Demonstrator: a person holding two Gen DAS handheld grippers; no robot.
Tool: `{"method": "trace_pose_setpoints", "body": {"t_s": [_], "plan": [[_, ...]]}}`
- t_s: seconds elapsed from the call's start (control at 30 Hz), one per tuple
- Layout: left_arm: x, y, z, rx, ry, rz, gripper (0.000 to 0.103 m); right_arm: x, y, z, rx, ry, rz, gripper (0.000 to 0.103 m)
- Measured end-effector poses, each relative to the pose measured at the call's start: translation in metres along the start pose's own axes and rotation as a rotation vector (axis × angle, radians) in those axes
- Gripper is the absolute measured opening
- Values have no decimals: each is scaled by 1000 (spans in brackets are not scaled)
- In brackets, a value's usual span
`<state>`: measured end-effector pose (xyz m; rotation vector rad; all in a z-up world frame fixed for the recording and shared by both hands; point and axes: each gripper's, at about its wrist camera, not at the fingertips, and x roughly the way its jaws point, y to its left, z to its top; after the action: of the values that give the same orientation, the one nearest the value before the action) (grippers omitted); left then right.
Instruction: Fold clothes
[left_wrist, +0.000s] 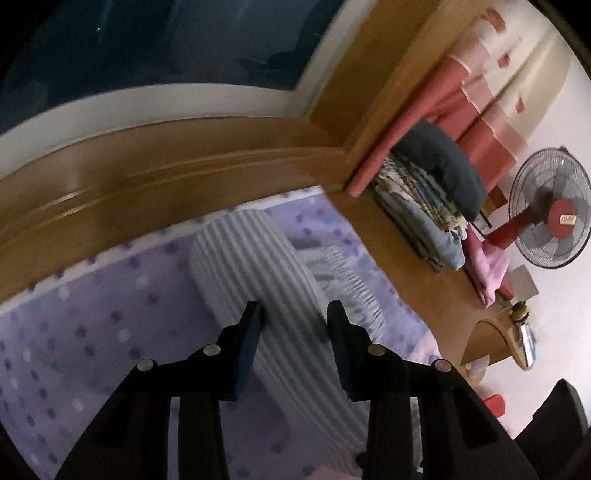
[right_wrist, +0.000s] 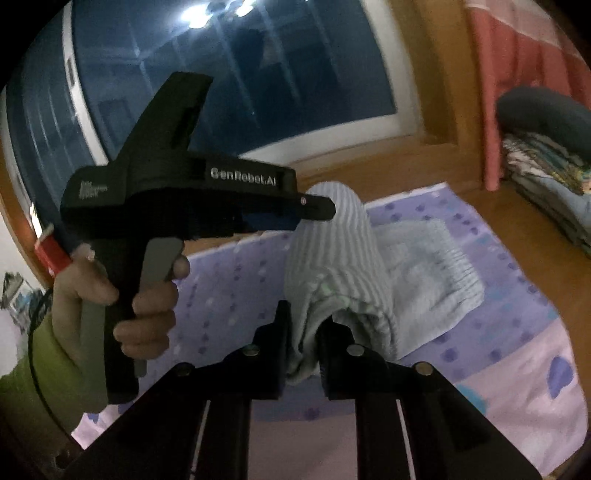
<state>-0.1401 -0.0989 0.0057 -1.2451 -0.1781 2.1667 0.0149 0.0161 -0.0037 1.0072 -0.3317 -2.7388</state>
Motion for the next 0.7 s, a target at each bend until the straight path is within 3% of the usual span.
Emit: {"method": "trace_pose_setpoints", "body": {"t_s": [0.27,0.4,0.6,0.7], "plan": [[67,-67,17,27,67,28,37,-6,-83,24,98,-46,-11,13],[113,-80,15,45,131,59,37,10,-134,15,159,25,-10,13],[113,-95,12,101,120,120,37,16,-159,12,172,99,94,14],[96,-92,13,55,103,88,37,13,-158,15,140,125,122,15]]}}
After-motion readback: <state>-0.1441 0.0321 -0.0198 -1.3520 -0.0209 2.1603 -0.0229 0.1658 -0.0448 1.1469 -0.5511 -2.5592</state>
